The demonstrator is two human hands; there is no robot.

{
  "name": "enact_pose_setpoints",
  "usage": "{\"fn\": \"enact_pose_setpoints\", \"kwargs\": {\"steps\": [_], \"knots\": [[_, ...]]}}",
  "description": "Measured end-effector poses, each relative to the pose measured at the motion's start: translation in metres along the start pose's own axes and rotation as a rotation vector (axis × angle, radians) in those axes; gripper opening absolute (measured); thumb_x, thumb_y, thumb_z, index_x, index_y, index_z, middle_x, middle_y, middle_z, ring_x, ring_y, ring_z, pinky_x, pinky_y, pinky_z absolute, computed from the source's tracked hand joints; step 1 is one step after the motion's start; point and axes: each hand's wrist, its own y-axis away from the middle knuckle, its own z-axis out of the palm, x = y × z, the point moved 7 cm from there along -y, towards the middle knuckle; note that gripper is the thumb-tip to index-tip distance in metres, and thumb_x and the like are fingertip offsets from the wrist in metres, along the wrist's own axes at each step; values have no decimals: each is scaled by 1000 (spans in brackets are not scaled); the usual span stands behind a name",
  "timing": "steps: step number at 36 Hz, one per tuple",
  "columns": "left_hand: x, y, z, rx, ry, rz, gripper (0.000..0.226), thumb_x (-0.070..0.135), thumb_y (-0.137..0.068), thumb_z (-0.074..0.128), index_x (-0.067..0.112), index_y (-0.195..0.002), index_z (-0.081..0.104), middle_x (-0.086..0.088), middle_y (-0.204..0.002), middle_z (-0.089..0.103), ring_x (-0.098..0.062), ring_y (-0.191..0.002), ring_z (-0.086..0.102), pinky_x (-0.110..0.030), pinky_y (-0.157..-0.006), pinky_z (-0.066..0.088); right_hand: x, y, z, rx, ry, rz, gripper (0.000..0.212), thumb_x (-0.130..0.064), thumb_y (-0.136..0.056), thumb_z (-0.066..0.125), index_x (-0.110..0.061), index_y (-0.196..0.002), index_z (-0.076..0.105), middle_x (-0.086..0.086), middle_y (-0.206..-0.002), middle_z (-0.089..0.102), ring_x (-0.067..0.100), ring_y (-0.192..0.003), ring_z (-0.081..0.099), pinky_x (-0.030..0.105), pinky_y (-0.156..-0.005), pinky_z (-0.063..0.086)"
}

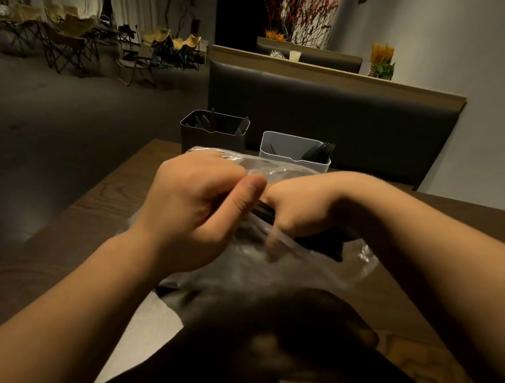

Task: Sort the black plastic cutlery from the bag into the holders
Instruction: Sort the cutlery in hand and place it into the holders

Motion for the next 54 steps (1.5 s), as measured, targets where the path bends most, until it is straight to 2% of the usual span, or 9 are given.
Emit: {"fn": "enact_pose_setpoints", "kwargs": {"steps": [7,15,19,25,30,38,45,50,54], "knots": [[-8,13,4,-8,-113,56,45,27,-99,53,12,-58,59,-1,-66,54,-22,-67,46,-43,-62,38,33,19,-27,34,-29,122,24,-6,-83,73,-7,-106,67,10,-83,71,19,-62,69,30,-59,60],[-11,23,26,-173,-314,123,37,36,-95,59,31,-61,49,9,-56,44,-15,-58,40,-32,-63,33,62,22,-39,14,-184,169,17,-3,-87,69,-10,-102,63,9,-76,66,17,-57,65,30,-54,56],[-26,24,33,-310,-420,41,30,43,-93,54,39,-69,38,15,-61,41,-13,-64,42,-33,-69,36,71,15,-31,-61,-187,187,17,-2,-88,68,-9,-103,62,13,-81,67,21,-59,65,30,-53,56],[-61,31,43,-557,-598,-234,40,63,-88,34,36,-65,50,18,-66,55,-12,-78,51,-35,-83,37,84,5,-25,-67,-205,195,17,-1,-89,66,-8,-104,63,13,-82,70,19,-62,66,27,-52,54],[-75,37,55,-695,-653,-358,35,63,-92,45,34,-96,64,17,-95,64,-12,-105,51,-36,-102,31,85,5,-19,-6,-276,110,17,3,-88,65,-9,-99,61,22,-91,64,31,-75,62,30,-56,53],[-64,33,67,-568,-33,-688,46,48,-89,67,26,-130,63,15,-123,65,2,-101,58,-13,-80,45,97,21,-5,-20,-543,-26,24,2,-84,67,-6,-103,53,14,-87,61,22,-65,61,29,-56,54],[-21,31,84,-502,806,-992,33,39,-78,72,30,-110,68,16,-105,75,-2,-100,70,-30,-90,53,84,45,6,-73,-708,-194,30,-1,-73,64,-3,-100,52,5,-76,62,25,-67,59,29,-54,53],[-18,36,88,-484,1017,-1048,44,38,-69,78,29,-112,73,5,-123,72,-17,-122,64,-44,-105,46,85,58,14,-96,-710,-150,40,-2,-72,64,-3,-109,51,14,-86,57,34,-77,55,29,-56,54],[-32,33,80,-249,1037,-1152,58,31,-66,75,19,-122,64,0,-109,77,-18,-110,70,-44,-104,47,105,62,21,-149,-626,-40,30,-2,-79,67,-4,-105,53,13,-86,61,23,-69,62,28,-57,56]]}}
